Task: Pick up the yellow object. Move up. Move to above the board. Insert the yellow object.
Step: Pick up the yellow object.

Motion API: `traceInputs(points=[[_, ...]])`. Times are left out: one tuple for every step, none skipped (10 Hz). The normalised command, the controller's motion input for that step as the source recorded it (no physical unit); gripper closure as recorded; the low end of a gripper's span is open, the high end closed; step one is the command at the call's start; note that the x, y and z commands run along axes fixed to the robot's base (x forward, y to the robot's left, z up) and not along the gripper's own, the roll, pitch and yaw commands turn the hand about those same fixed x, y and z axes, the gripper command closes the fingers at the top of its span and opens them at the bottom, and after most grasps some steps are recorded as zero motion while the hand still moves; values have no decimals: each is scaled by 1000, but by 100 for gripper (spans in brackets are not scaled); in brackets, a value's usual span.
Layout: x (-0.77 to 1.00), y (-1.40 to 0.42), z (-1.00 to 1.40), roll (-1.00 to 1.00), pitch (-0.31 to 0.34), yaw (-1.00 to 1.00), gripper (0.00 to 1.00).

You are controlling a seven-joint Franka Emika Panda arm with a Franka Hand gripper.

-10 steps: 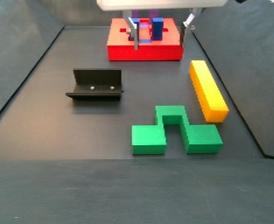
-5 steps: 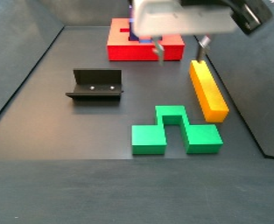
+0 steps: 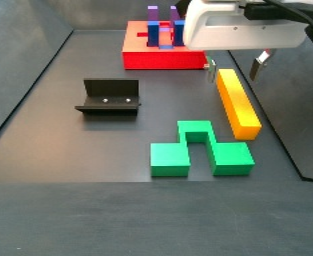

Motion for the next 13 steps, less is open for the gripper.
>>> traceInputs(points=[[-9, 0, -229, 17, -107, 0, 0], [0, 0, -303, 51, -81, 0, 0], [-97, 0, -409, 71, -104, 0, 0], [-166, 0, -474, 100, -100, 0, 0], [-206, 0, -440, 121, -86, 0, 0], [-220, 0, -363, 161, -56, 0, 0], [-289, 0, -260, 146, -39, 0, 0], [-180, 0, -106, 64, -43, 0, 0], [-97, 0, -129, 40, -47, 0, 0], [0, 71, -286, 89, -53, 0, 0], [-17, 103, -271, 120, -40, 0, 0], [-71, 31, -206, 137, -10, 0, 0], [-129, 0, -254, 199, -17, 0, 0]])
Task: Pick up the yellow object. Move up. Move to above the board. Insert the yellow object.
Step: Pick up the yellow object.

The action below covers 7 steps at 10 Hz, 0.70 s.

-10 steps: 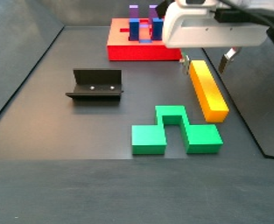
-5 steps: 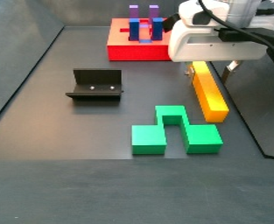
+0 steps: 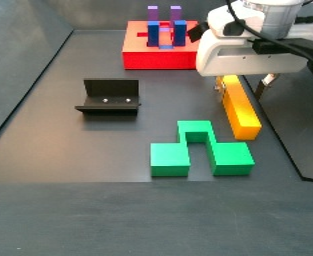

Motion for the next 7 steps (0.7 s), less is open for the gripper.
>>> traceInputs(points=[[-109, 0, -194, 144, -21, 0, 0], [-83, -3, -200, 147, -20, 0, 0], [-129, 0, -160, 136, -24, 0, 0], [-106, 0, -14, 77, -26, 0, 0], [-106, 0, -23, 64, -36, 0, 0], [-14, 0, 9, 9, -57, 0, 0], [0, 0, 0, 0, 0, 0, 0]])
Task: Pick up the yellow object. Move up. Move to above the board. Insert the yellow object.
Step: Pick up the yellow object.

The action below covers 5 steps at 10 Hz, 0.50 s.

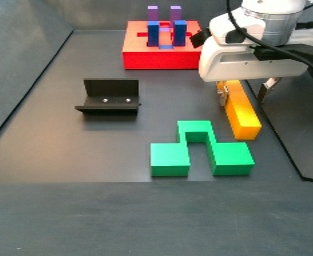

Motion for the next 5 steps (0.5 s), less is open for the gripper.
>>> traceInputs(points=[[0, 0, 0, 0, 0, 0, 100], [0, 0, 0, 0, 0, 0, 100], [0, 0, 0, 0, 0, 0, 100], [0, 0, 0, 0, 0, 0, 100], [0, 0, 0, 0, 0, 0, 100]])
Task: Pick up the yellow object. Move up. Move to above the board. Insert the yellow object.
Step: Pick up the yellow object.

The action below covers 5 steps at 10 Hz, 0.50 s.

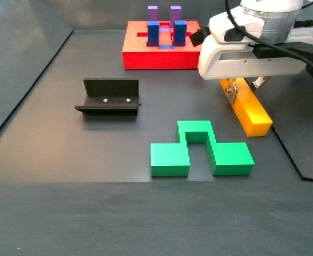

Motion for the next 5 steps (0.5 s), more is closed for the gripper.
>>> traceInputs(points=[[0, 0, 0, 0, 0, 0, 100], [0, 0, 0, 0, 0, 0, 100], [0, 0, 0, 0, 0, 0, 100], [0, 0, 0, 0, 0, 0, 100], [0, 0, 0, 0, 0, 0, 100]])
